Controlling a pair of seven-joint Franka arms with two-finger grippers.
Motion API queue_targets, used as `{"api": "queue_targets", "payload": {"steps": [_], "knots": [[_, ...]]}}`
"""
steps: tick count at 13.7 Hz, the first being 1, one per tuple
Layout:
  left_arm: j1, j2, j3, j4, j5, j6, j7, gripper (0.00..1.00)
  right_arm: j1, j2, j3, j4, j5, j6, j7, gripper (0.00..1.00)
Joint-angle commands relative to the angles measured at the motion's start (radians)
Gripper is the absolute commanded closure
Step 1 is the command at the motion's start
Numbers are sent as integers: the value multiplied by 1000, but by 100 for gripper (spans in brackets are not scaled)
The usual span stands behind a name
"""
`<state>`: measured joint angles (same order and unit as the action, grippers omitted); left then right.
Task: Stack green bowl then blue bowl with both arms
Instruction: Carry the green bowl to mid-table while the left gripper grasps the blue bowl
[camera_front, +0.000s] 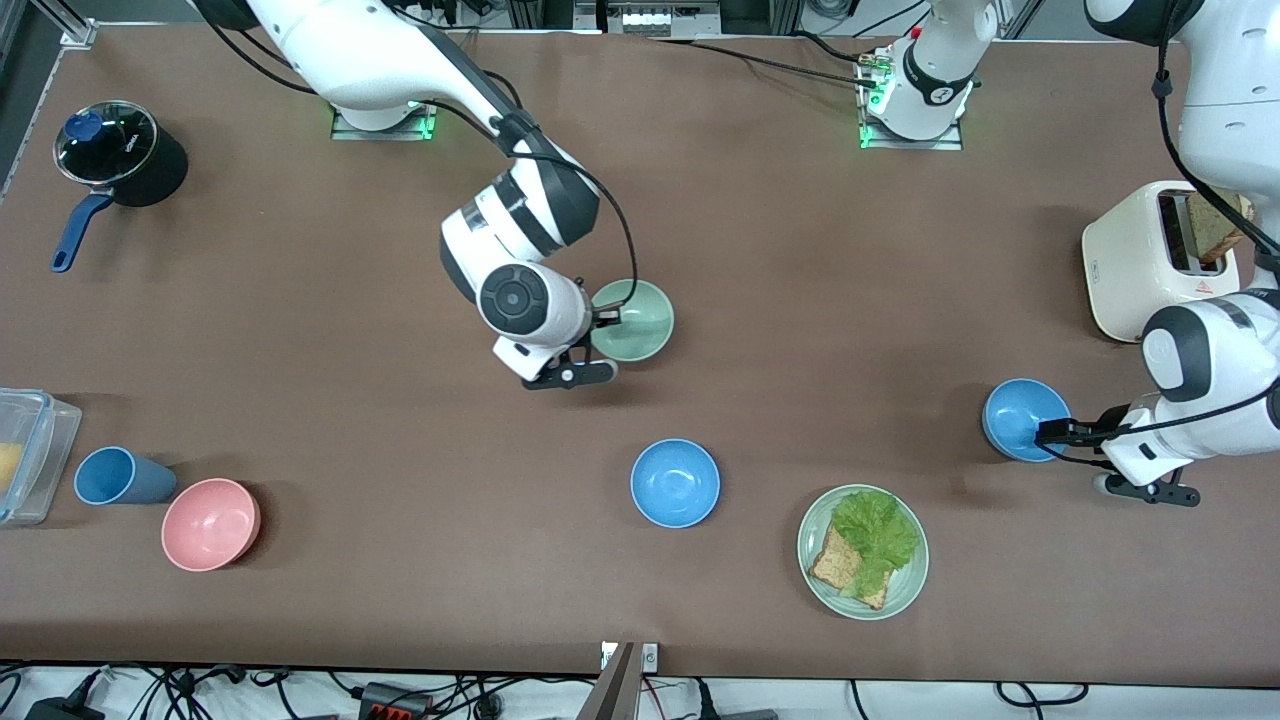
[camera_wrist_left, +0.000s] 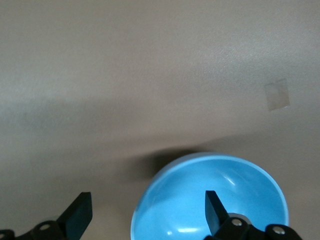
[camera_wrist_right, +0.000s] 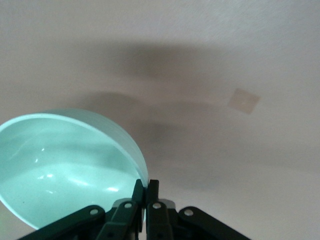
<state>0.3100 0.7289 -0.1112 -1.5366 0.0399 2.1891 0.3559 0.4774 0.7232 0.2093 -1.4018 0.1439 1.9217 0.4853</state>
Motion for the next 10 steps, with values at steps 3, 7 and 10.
{"api": "queue_targets", "payload": {"steps": [3,7,10], "knots": [[15,26,-8,15,18,15,49,43,4,13,-1,-26,23,-18,15,100],[41,21,-21,1,8,6,48,92,24,45,-4,-26,-43,-12,58,100],[44,11,-27,0,5,-6,48,99,29,47,-4,-26,-52,-10,78,57]]}}
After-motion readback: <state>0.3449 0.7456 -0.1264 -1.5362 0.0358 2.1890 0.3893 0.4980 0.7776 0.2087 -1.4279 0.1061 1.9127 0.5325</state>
